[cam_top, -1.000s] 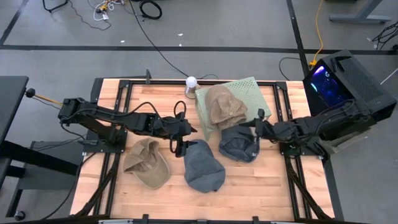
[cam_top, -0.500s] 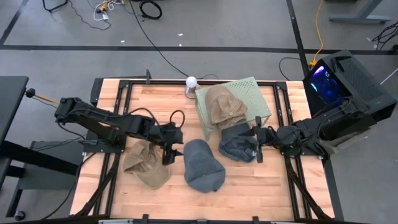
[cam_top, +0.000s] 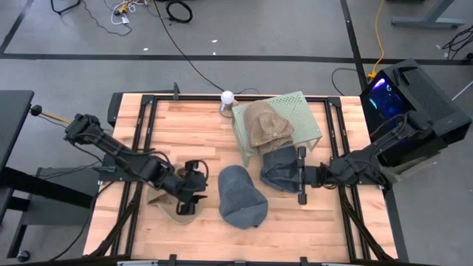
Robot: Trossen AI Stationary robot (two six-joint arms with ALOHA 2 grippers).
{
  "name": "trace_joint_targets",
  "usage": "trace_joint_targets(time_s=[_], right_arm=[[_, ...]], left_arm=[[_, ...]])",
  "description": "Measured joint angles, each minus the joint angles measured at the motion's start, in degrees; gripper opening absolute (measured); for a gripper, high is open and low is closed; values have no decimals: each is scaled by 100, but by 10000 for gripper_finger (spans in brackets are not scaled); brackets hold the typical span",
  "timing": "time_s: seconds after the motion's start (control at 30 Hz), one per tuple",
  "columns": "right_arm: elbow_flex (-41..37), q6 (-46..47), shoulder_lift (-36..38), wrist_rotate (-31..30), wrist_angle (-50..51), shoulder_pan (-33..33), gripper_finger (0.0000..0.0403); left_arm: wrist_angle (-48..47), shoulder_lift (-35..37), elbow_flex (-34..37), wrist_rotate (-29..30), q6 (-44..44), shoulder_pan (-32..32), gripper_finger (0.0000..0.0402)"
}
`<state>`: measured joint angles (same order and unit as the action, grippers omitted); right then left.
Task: Stack caps on shelf
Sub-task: Stack the brown cap on the brown cap on the shelf
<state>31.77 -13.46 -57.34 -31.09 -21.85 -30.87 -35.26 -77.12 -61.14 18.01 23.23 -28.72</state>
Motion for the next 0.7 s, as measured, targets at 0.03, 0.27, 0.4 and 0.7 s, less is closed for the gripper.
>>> trace_joint_targets(time_s=[0.03,0.27,0.4,0.7], right_arm=[[0,-207,-111,2,-242,0,160],[71,-1168,-788,56,-1278,1,160],[138,-1150,-923,445,-1299,2,160],[138,-93,-1159,1464,-1243,0,160]], left_arm=[[-11,0,0,-7,46,-45,189],[-16,0,0,27,170,-244,177],[-14,0,0,22,170,-242,177],[-26,0,0,-15,-138,-231,177]])
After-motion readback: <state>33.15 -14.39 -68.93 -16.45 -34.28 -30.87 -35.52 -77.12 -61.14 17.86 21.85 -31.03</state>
